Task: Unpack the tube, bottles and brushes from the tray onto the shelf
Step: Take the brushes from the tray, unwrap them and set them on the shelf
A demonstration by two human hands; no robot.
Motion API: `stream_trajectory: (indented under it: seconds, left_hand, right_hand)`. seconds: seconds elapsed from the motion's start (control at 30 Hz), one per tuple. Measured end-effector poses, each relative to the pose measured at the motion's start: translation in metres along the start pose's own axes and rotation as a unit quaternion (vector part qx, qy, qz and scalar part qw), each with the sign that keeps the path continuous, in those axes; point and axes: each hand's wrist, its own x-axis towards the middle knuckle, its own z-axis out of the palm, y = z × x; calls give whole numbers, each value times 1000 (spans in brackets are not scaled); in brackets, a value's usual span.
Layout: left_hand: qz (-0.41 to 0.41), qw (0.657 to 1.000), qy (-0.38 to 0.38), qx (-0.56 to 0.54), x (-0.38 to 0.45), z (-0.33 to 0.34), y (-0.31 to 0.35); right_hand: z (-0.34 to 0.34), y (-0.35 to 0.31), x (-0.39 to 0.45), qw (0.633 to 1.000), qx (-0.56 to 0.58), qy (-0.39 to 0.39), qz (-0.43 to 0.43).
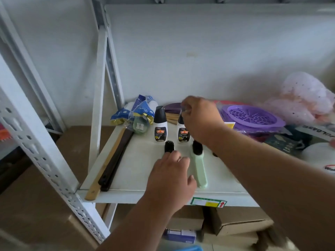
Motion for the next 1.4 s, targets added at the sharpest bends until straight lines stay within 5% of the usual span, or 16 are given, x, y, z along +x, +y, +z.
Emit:
stream_trajectory:
  seconds: [0.33, 1.4]
  left_hand:
    - [-51, 998, -19, -14, -4, 8, -40]
    - [-83, 993, -32, -72, -7, 9, -36]
  right_hand:
    - [29, -7, 74, 963, -216, -160, 35]
    - [39, 3, 81, 971, -192, -141, 25]
